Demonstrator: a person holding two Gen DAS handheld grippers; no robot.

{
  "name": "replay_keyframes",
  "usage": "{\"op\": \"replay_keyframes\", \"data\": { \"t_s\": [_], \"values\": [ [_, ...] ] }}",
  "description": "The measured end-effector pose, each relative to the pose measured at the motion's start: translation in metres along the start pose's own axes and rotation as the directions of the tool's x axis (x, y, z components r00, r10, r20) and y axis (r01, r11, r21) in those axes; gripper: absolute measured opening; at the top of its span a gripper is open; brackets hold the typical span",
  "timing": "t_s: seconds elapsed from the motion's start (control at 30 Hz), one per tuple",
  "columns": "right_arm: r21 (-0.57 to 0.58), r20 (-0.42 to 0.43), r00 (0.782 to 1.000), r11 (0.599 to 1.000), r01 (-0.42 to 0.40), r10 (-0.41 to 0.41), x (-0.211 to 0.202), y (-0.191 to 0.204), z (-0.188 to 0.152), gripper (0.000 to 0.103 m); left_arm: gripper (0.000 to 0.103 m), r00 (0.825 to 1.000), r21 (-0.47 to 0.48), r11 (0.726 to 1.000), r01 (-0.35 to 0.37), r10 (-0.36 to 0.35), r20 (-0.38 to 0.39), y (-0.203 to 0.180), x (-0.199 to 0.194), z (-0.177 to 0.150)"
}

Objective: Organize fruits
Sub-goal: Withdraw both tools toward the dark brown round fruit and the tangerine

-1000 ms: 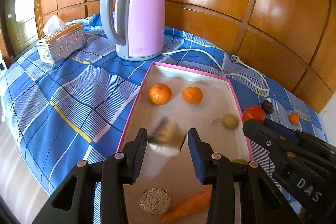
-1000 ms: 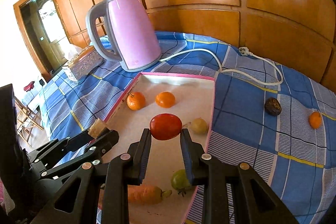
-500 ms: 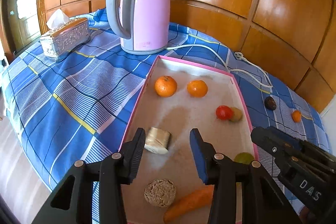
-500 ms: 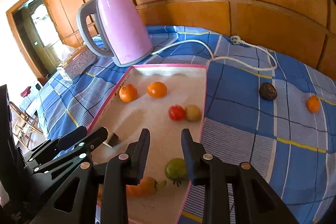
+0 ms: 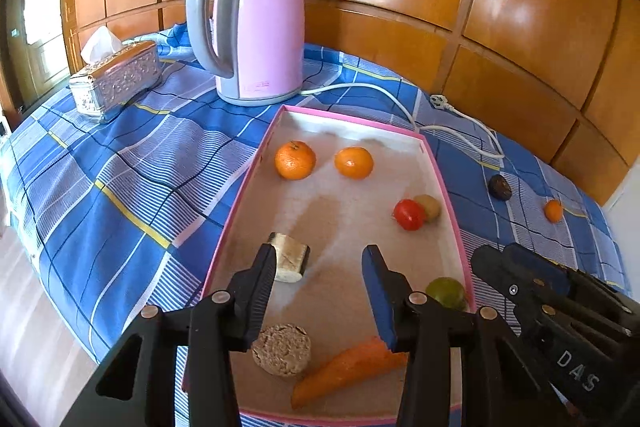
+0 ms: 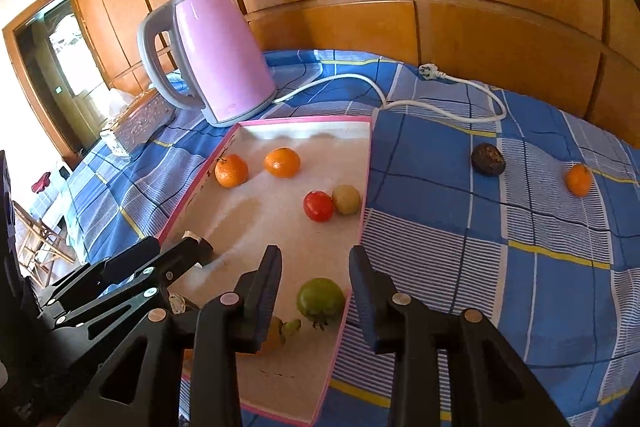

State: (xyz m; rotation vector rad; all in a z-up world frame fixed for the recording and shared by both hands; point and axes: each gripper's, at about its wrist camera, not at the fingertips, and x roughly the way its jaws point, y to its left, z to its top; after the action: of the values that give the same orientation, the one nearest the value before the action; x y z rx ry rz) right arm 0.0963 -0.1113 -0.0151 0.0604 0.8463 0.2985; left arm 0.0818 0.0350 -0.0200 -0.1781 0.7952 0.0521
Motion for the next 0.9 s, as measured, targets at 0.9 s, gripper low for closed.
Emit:
{"op": "replay_keyframes", "data": {
  "t_s": [0.9],
  "values": [
    [0.125,0.047,0.991,0.985,0.119,-0.126,-0.024,-0.063,-0.011,0.036,0.045,0.997,0.123,0.99,0.071,-0.07,-0.01,-0.046,-0.004,-0.008]
  ]
}}
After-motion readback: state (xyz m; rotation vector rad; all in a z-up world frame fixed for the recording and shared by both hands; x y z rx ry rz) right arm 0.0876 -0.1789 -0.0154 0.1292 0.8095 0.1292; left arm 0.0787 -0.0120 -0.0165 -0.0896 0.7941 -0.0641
